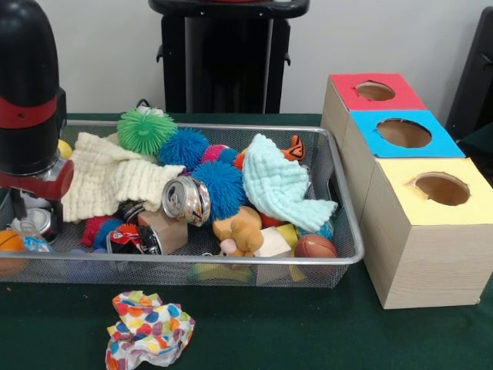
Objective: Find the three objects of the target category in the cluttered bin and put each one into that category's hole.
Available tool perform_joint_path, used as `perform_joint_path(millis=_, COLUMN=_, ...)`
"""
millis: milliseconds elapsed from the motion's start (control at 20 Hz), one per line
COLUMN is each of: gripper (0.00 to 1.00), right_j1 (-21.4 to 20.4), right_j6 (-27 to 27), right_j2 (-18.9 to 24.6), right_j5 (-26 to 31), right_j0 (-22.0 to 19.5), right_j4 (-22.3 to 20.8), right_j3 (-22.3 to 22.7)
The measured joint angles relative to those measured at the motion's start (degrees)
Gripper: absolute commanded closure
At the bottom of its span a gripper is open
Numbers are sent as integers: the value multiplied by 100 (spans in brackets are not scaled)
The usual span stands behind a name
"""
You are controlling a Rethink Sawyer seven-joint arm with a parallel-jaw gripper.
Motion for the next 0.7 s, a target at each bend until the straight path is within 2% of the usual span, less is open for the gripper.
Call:
perform_joint_path(millis=450, gripper=0, right_j1=-20, right_j6=0, right_j2=-60, right_j5=55, right_j0=32, right_j4=0, right_j3=-92)
perform_joint_path(millis=700, gripper=0, right_j1=-40, right_j6=0, right_j2=-60, right_j5=388, right_j0=88, right_j4=0, right_j3=-232)
